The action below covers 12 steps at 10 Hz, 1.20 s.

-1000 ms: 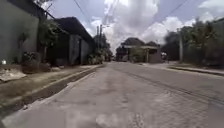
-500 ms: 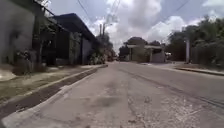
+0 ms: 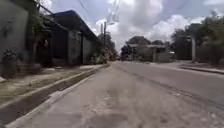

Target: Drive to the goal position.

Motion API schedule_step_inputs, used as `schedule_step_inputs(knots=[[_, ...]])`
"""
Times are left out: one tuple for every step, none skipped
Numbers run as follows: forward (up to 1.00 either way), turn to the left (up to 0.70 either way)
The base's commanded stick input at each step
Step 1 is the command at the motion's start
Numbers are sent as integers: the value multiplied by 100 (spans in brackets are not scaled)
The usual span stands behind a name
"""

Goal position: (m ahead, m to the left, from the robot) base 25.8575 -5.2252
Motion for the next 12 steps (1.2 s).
schedule_step_inputs(knots=[[100,0],[100,0],[100,0],[100,0],[100,0],[100,0],[100,0],[100,0],[100,0],[100,0],[100,0],[100,-1]])
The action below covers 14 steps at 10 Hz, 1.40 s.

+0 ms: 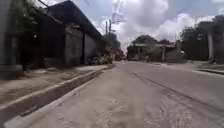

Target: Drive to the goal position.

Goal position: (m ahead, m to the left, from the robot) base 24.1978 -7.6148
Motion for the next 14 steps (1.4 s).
schedule_step_inputs(knots=[[100,-2],[100,-4],[100,-8],[100,-27],[100,-38],[100,-39],[100,-39],[100,-39],[100,-39],[100,-38],[100,-2],[100,0],[100,0],[100,0]])
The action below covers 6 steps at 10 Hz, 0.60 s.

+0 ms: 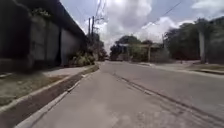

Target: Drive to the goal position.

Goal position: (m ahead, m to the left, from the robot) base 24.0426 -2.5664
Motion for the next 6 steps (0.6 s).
schedule_step_inputs(knots=[[100,0],[100,0],[100,0],[100,0],[100,0],[100,0]])
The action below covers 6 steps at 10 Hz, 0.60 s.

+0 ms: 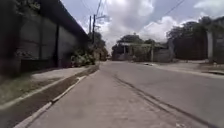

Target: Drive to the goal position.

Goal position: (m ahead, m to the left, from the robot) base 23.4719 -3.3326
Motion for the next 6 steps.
schedule_step_inputs(knots=[[100,0],[100,0],[100,0],[100,0],[100,0],[100,0]])
